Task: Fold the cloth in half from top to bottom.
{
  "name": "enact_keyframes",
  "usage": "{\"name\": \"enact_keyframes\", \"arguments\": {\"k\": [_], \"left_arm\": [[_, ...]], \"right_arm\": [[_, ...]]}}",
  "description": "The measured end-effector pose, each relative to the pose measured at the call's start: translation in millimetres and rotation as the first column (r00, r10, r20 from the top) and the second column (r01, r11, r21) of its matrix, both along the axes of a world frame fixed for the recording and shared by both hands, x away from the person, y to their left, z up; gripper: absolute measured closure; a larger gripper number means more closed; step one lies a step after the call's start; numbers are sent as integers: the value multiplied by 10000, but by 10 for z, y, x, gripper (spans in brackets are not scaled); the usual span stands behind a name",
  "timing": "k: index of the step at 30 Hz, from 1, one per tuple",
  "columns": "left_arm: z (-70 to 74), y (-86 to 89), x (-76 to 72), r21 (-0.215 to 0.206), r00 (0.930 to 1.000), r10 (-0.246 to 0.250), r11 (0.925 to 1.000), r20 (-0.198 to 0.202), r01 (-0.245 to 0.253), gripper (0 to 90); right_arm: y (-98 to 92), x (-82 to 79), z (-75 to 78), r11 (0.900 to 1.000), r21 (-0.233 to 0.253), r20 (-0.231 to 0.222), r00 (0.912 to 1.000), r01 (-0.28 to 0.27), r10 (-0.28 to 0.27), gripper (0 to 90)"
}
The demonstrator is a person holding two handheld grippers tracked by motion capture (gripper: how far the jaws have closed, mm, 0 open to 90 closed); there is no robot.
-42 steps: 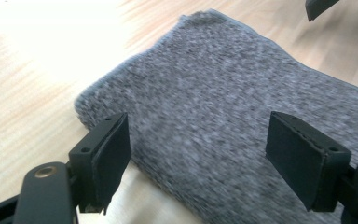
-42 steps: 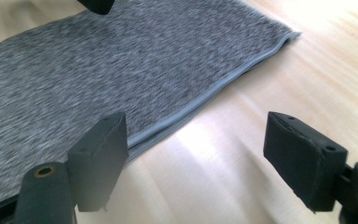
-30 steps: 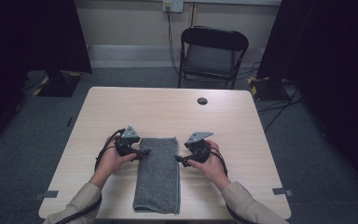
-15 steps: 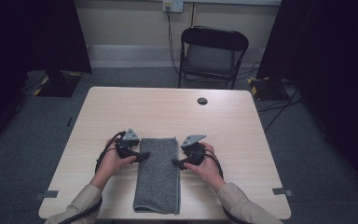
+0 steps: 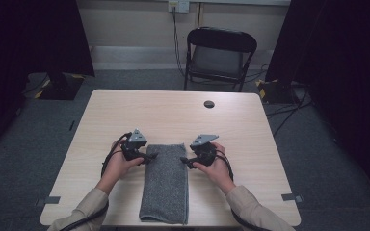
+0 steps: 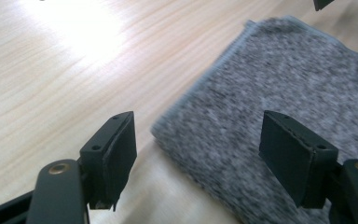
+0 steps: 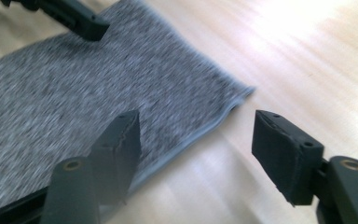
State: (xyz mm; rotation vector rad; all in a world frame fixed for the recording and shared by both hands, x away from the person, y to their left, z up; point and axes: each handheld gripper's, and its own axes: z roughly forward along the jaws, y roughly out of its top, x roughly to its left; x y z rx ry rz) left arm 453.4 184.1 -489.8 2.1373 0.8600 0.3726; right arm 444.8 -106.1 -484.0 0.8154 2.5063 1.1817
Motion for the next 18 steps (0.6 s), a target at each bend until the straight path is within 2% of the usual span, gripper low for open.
{"name": "enact_keyframes", "arguments": {"k": [3,6,10,14,15,18], "left_arm": [[-46,30,58,-138,9995,210,9997,-221,-213,336],[-51,37,69,-43,9994,195,9998,-285,-196,398],[-65,54,77,21,9987,349,9994,-381,-349,406],[-58,39,71,186,9992,225,9996,-336,-219,411],[-56,30,68,204,9993,185,9996,-338,-178,420],[-48,28,73,305,9992,203,9993,-337,-193,430]], "right_arm": [[29,96,23,9997,203,34,9999,126,-127,381],[58,146,21,9996,104,-7,9997,244,-243,398],[95,189,-25,9996,-94,-140,9996,264,-265,439],[117,192,-82,9995,-229,-393,9989,239,-248,484],[115,188,-99,9992,-247,-513,9982,299,-312,492],[101,183,-126,9994,-129,-483,9983,321,-326,500]]}}
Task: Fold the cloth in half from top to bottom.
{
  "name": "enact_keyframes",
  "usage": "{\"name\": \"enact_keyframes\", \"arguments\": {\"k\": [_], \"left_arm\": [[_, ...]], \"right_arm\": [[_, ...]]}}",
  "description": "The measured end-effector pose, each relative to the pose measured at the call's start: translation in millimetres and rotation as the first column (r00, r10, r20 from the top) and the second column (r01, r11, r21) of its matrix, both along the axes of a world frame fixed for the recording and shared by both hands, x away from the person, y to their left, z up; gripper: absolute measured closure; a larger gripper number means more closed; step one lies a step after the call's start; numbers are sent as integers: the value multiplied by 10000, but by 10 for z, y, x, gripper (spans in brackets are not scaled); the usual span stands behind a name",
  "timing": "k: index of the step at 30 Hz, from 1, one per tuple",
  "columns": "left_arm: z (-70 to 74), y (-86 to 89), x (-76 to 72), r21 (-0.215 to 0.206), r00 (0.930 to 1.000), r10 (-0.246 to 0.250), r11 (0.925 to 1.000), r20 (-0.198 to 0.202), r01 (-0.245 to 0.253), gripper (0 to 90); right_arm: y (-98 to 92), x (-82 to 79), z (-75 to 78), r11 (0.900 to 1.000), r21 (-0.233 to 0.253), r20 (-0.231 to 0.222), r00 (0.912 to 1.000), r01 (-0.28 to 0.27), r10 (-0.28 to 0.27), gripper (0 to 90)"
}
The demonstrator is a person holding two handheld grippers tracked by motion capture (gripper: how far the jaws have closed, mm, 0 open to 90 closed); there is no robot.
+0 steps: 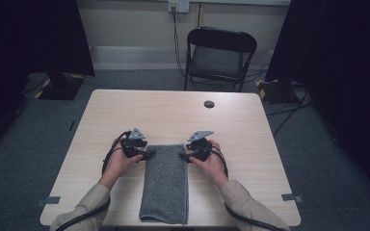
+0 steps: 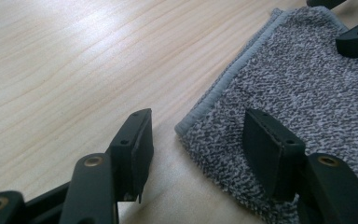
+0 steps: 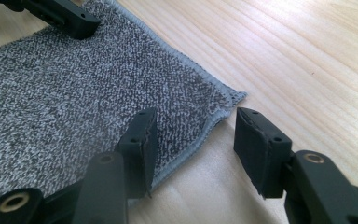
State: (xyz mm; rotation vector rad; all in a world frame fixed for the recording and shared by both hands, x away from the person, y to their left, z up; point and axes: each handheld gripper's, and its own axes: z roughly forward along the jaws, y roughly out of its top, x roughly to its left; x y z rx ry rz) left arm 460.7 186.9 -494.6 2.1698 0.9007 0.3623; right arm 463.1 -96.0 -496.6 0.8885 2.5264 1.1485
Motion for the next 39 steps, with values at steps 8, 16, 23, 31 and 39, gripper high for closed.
{"name": "enact_keyframes", "arguments": {"k": [8,16,23,31,39], "left_arm": [[13,-33,-15,114,10000,-23,9999,-31,23,481],[13,-51,-53,50,10000,63,10000,-73,-62,525],[33,-68,-44,133,9998,-42,9999,-178,45,575],[50,-80,-40,248,9997,-25,9997,-236,31,593],[88,-15,-27,136,9996,258,9996,-132,-256,527]], "right_arm": [[34,-15,30,9991,-275,-49,9995,-320,319,680],[30,-41,13,9997,74,-220,9995,-224,226,799],[26,-42,8,9996,278,-440,9990,-66,79,853],[36,-41,17,9998,219,-499,9987,-25,36,866],[-8,-31,62,9982,542,-70,9996,273,-270,696]]}}
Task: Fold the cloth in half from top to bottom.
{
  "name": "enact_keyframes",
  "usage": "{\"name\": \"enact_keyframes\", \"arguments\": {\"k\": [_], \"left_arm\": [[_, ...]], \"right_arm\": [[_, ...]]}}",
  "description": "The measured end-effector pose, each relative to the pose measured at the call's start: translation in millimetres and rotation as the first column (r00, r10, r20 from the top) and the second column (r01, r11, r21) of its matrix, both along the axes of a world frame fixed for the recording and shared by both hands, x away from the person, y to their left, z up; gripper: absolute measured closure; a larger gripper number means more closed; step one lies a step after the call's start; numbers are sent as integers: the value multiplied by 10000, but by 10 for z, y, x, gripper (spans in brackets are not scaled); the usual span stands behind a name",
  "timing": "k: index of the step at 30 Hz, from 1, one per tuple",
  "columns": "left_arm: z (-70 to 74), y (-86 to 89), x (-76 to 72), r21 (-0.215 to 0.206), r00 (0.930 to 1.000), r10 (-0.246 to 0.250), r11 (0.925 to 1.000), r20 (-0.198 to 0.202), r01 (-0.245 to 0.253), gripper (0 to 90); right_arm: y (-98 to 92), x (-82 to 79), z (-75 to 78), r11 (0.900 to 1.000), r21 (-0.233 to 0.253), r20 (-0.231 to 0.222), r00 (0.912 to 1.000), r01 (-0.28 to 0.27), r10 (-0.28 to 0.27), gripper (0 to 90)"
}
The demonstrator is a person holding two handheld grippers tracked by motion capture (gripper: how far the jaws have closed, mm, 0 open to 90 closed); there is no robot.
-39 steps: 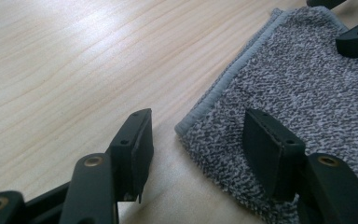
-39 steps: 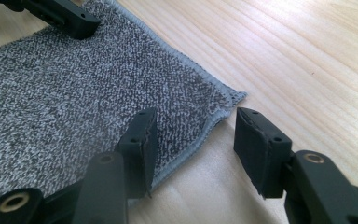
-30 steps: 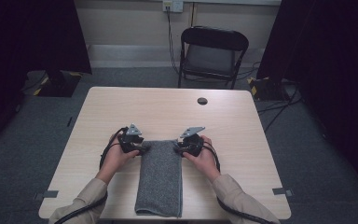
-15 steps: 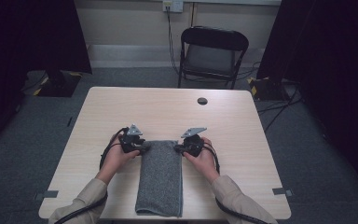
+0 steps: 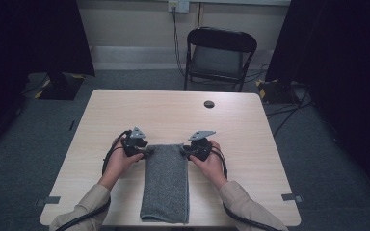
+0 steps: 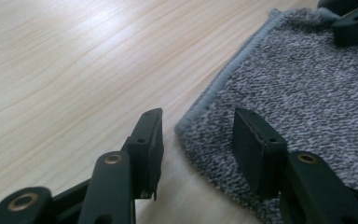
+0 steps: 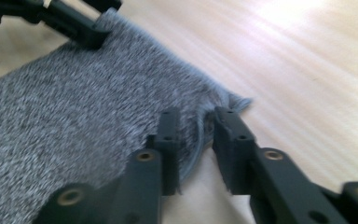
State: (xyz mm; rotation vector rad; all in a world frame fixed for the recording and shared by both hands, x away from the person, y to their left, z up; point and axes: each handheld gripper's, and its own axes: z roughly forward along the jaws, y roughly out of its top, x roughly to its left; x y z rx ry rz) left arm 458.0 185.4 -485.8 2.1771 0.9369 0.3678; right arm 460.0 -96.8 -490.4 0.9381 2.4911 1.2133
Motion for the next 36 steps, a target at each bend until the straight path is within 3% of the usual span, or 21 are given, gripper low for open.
{"name": "enact_keyframes", "arguments": {"k": [4,9,11,17,21,26,33,36], "left_arm": [[-2,14,6,-141,9999,112,9998,66,-111,495],[-6,29,30,-268,9996,255,9993,-90,-257,469],[1,45,32,-74,9996,247,9997,-126,-248,438],[-4,141,47,-1,9978,629,9980,-205,-630,412],[-42,142,48,7,9982,538,9985,-276,-538,432],[-41,109,43,164,9996,214,9996,-187,-211,505],[1,39,26,349,9986,-288,9989,-452,304,705],[13,21,22,381,9981,-295,9988,-536,316,751]], "right_arm": [[-19,49,42,9992,-125,286,9989,386,-382,637],[22,128,-1,9984,-327,209,9987,463,-456,620],[37,131,-26,9977,-553,209,9990,405,-393,599],[27,122,-70,9984,-512,254,9994,254,-241,662],[44,114,-58,9978,-612,162,9996,247,-237,690],[63,118,-46,9980,-625,3,10000,-20,20,801],[102,112,-24,9969,-773,-210,9997,-111,95,880],[106,110,-20,9971,-754,-252,9997,-65,46,890]]}}
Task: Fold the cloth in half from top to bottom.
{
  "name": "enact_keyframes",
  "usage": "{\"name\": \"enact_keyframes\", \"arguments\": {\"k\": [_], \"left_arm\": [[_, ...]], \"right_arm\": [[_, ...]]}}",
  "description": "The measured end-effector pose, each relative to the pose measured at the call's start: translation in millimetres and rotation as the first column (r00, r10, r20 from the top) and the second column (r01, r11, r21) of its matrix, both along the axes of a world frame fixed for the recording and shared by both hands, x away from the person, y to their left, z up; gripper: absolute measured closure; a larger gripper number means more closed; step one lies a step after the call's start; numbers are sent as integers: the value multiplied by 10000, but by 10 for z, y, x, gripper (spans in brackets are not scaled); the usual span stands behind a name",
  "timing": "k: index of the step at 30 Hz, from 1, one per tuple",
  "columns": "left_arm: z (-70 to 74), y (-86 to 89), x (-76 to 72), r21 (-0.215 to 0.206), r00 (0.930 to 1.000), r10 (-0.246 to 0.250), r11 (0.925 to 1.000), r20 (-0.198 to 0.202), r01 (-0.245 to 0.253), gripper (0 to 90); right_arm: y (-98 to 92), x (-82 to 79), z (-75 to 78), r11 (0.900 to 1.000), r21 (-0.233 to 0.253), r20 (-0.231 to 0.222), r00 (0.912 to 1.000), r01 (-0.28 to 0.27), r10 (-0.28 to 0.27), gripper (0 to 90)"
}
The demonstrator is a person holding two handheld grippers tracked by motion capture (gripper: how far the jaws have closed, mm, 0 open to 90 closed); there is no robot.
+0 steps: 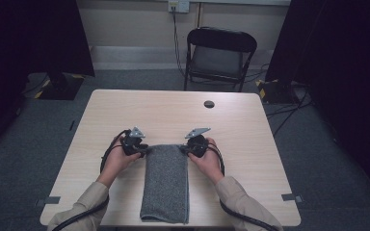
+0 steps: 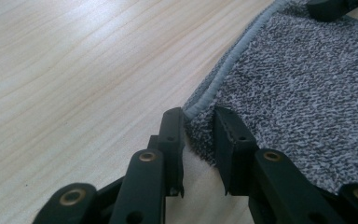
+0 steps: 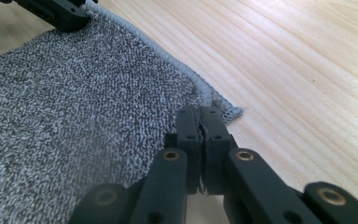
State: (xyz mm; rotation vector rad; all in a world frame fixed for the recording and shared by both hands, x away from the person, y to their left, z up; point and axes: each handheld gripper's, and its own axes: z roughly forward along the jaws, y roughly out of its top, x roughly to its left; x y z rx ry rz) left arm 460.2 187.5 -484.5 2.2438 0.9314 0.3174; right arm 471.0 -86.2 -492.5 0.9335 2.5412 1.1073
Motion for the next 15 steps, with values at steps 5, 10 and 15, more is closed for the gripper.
{"name": "enact_keyframes", "arguments": {"k": [5,10,15], "left_arm": [[46,-10,-11,-522,10000,-37,9986,80,41,812],[154,-47,19,-830,9995,-205,9963,233,224,841],[250,-100,94,-1185,9993,-283,9925,261,312,851]], "right_arm": [[-26,-5,-12,9993,322,-49,9998,168,-167,891],[-115,5,8,9963,765,-288,9989,380,-359,892],[-190,41,147,9930,1082,-223,9987,476,-454,892]]}}
